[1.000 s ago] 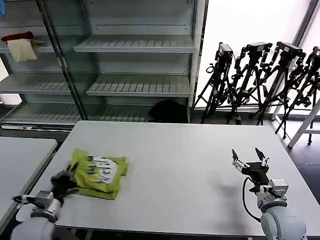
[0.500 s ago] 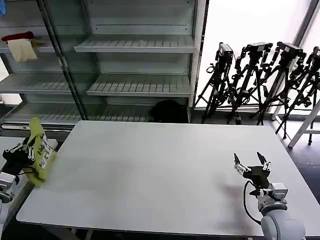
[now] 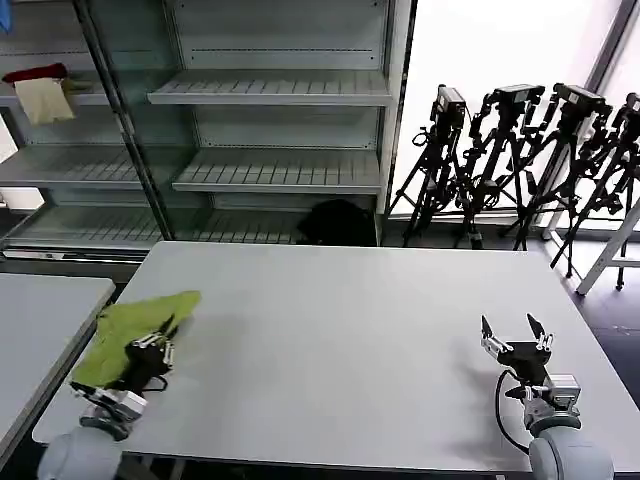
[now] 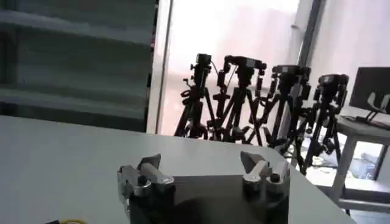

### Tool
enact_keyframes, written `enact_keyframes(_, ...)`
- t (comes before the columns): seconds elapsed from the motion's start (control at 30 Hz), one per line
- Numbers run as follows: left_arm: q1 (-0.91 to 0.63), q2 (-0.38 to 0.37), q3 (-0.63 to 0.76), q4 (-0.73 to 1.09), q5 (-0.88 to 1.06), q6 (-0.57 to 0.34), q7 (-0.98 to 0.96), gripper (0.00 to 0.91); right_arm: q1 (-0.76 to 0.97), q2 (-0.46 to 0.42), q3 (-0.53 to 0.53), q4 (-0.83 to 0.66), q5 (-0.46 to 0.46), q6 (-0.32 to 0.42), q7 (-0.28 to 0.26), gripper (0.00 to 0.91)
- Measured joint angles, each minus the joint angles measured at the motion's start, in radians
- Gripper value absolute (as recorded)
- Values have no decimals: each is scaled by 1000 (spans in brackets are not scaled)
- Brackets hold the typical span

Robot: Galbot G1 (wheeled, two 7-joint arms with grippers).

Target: Fold and organize the clothes.

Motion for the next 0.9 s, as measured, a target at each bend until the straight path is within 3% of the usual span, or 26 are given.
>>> enact_keyframes(0.17,-15,-9,86,-43,-38,23,-3,0,3,8,-8,1,0,-1,0,907)
enact_keyframes(0.37,-36,-15,193,-89,-122,116,-16,10,-6,11,-17,21,0,-13,-6,907)
enact_keyframes(0.4,-39,-17,209,-92,-131,132,-19,91,-9,10,-19,27,1,-17,-9,907)
enact_keyframes(0.43,-41,-20,226,-94,-138,148,-22,907,-11,11,-21,33,3,-21,-10,907)
enact_keyframes(0.9,-62,-51,416,-124,-230,291,-79,907,-18,42,-105,140,18,-124,-43,907)
